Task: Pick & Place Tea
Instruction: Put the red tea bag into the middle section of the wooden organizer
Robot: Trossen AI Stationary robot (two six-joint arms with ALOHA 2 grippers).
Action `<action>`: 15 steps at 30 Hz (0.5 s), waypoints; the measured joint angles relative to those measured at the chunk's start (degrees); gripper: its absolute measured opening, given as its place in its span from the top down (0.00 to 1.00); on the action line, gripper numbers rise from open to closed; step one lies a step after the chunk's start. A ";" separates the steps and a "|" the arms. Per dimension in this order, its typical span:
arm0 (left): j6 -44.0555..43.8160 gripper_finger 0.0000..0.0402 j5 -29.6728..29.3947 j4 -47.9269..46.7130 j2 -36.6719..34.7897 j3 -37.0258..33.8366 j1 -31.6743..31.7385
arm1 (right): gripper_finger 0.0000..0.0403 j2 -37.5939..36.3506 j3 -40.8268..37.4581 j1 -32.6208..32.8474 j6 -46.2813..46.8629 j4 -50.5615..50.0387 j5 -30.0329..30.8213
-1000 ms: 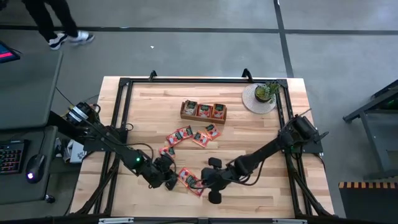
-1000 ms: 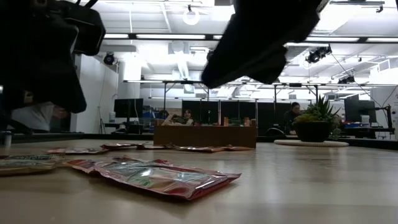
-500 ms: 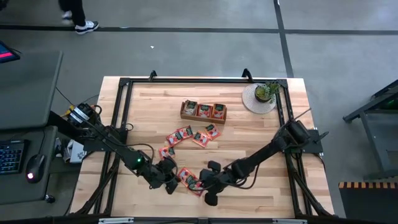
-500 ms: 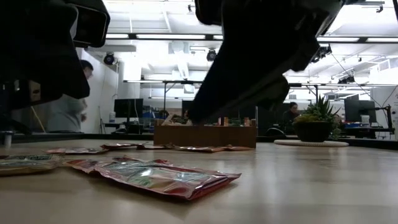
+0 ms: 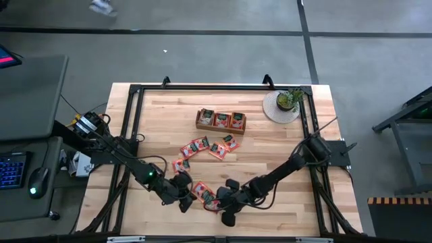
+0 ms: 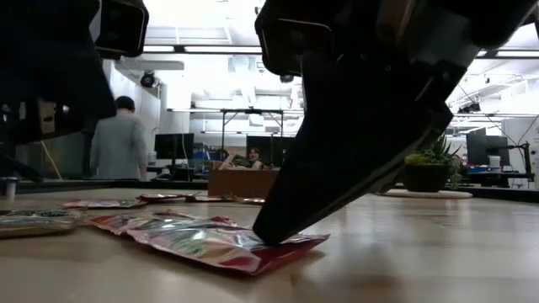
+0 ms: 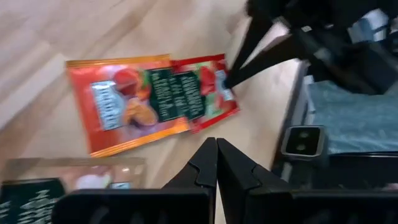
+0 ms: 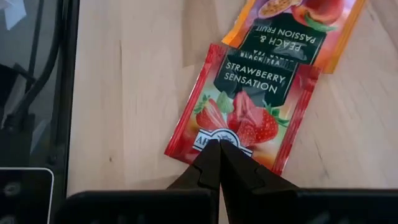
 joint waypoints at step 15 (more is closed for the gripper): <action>-7.48 1.00 -1.75 0.86 0.00 0.00 0.04 | 1.00 3.76 0.23 -1.22 8.11 1.84 -0.46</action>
